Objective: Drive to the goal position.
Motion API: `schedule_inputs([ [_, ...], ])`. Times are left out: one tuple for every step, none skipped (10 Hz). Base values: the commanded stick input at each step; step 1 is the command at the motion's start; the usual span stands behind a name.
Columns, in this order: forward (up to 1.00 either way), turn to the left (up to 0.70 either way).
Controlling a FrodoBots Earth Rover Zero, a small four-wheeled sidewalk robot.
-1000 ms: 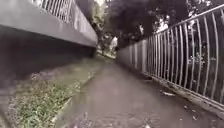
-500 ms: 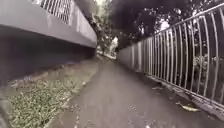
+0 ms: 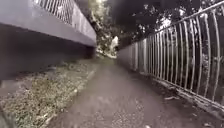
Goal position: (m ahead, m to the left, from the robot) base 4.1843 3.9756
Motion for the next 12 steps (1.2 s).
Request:
schedule_inputs([
  [1.0, 0.0],
  [1.0, 0.0],
  [1.0, 0.0],
  [1.0, 0.0],
  [1.0, 0.0],
  [1.0, 0.0],
  [1.0, 0.0],
  [1.0, 0.0],
  [1.0, 0.0],
  [1.0, 0.0],
  [1.0, 0.0],
  [1.0, 0.0],
])
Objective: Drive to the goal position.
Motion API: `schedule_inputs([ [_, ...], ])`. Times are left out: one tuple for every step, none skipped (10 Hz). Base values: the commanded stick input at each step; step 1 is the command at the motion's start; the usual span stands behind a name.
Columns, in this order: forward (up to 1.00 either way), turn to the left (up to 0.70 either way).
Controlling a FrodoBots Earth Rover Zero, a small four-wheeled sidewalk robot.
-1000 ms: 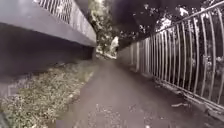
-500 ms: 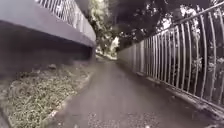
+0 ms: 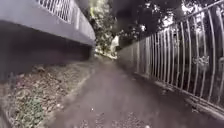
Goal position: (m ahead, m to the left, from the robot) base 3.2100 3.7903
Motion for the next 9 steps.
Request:
schedule_inputs([
  [1.0, 0.0],
  [1.0, 0.0],
  [1.0, 0.0],
  [1.0, 0.0],
  [1.0, 0.0],
  [1.0, 0.0],
  [1.0, 0.0],
  [1.0, 0.0],
  [1.0, 0.0],
])
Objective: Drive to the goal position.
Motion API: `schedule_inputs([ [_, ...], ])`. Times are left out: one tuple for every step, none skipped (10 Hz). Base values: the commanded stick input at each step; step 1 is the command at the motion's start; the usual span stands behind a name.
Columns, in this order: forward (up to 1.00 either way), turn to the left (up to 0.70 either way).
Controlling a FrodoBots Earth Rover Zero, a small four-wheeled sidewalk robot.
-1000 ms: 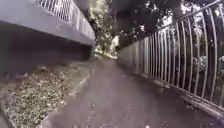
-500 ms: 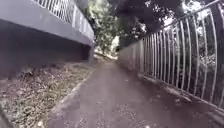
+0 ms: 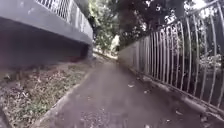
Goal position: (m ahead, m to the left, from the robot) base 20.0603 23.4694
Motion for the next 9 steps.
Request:
schedule_inputs([
  [1.0, 0.0],
  [1.0, 0.0],
  [1.0, 0.0],
  [1.0, 0.0],
  [1.0, 0.0],
  [1.0, 0.0],
  [1.0, 0.0],
  [1.0, 0.0],
  [1.0, 0.0],
])
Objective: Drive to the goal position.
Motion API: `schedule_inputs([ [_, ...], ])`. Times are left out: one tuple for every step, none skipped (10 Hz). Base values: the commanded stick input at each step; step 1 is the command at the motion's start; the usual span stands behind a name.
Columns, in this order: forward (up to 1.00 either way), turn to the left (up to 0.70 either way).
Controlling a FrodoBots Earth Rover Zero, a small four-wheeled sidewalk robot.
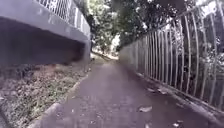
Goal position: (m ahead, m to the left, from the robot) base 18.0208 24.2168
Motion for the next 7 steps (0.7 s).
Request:
schedule_inputs([
  [1.0, 0.0],
  [1.0, 0.0],
  [1.0, 0.0],
  [1.0, 0.0],
  [1.0, 0.0],
  [1.0, 0.0],
  [1.0, 0.0],
])
